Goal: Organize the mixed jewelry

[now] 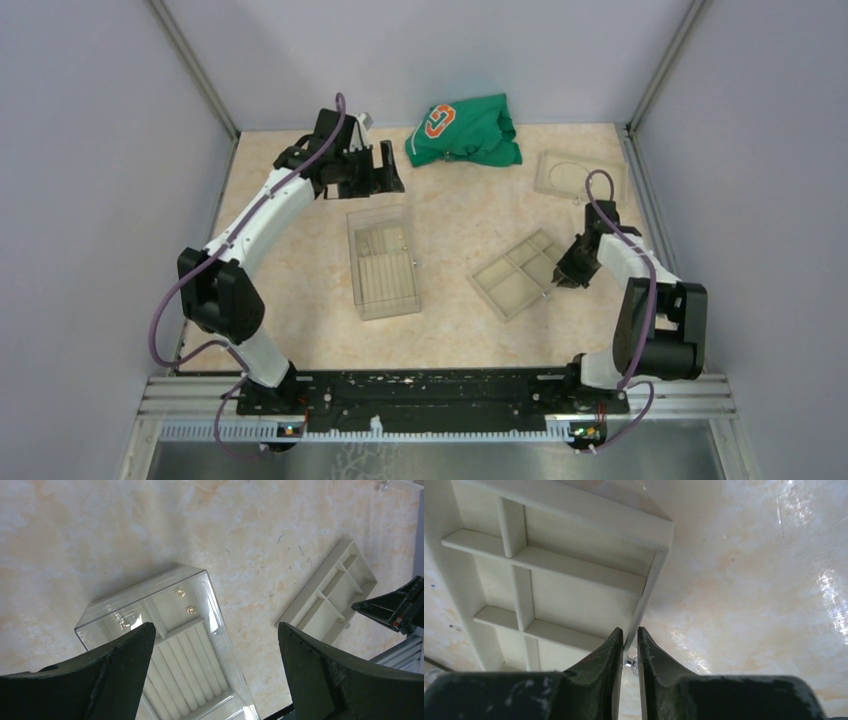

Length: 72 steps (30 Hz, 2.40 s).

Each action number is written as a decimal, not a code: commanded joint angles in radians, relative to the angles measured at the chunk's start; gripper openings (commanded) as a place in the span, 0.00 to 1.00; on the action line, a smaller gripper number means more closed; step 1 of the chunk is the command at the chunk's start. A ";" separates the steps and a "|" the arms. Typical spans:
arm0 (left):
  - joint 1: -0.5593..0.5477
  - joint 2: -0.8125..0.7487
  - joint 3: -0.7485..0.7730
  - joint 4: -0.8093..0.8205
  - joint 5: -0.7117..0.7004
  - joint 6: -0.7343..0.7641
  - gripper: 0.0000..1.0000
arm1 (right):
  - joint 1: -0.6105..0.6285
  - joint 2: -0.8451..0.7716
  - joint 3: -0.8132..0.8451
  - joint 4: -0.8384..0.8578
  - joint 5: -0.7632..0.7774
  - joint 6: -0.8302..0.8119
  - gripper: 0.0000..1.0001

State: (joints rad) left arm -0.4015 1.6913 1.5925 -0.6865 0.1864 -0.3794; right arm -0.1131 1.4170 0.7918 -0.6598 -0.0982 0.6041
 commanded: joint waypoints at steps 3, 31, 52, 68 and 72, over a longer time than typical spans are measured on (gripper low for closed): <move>0.013 -0.042 -0.028 0.031 -0.036 -0.022 0.98 | 0.022 0.064 0.027 0.035 0.075 -0.048 0.17; 0.147 -0.176 -0.316 0.069 -0.027 -0.091 0.99 | 0.480 0.466 0.814 -0.241 -0.016 -0.281 0.00; 0.169 -0.178 -0.479 0.205 0.090 -0.113 0.98 | 0.576 0.672 1.045 -0.351 0.001 -0.314 0.00; 0.170 -0.128 -0.478 0.281 0.222 -0.125 0.99 | 0.628 0.712 1.094 -0.376 0.009 -0.313 0.00; 0.170 -0.127 -0.479 0.284 0.232 -0.126 0.98 | 0.638 0.715 1.090 -0.381 0.023 -0.295 0.00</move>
State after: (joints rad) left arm -0.2298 1.5551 1.0950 -0.4358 0.3710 -0.5011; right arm 0.5026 2.1315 1.8294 -1.0378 -0.0727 0.2901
